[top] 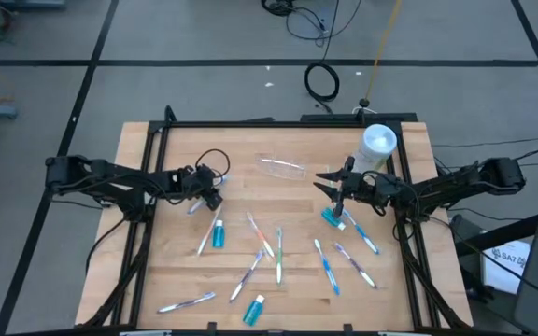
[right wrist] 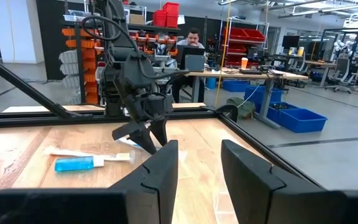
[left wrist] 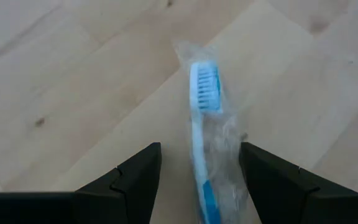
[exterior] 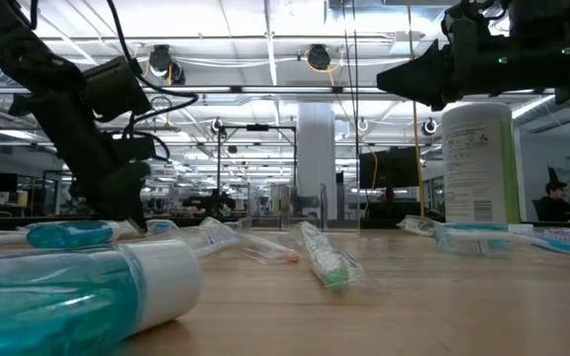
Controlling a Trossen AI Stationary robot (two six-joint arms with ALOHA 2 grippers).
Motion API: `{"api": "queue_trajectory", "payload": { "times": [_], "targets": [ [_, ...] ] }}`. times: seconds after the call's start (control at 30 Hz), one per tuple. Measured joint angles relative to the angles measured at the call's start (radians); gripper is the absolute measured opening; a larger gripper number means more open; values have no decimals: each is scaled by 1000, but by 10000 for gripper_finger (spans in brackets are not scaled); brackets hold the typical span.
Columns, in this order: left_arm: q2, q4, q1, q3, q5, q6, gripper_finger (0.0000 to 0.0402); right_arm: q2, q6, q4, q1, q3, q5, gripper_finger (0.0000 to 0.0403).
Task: Pick & Place toothbrushing station
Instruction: Put the top blue toothbrush into the transparent organizer
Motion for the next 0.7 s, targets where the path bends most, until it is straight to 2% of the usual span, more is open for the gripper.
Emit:
{"api": "queue_trajectory", "payload": {
  "times": [0.1,0.33,0.57,0.7],
  "targets": [
    [2,-2,1,-1,5,10,195,0,-1,0,0,0,0,114],
    [-1,-1,1,-3,-1,11,96,0,-4,0,0,0,0,114],
    [-21,14,2,-6,11,20,18,0,-4,-1,0,0,0,114],
    [-63,5,1,-8,14,43,13,0,-4,-2,0,0,0,114]
  ]
}}
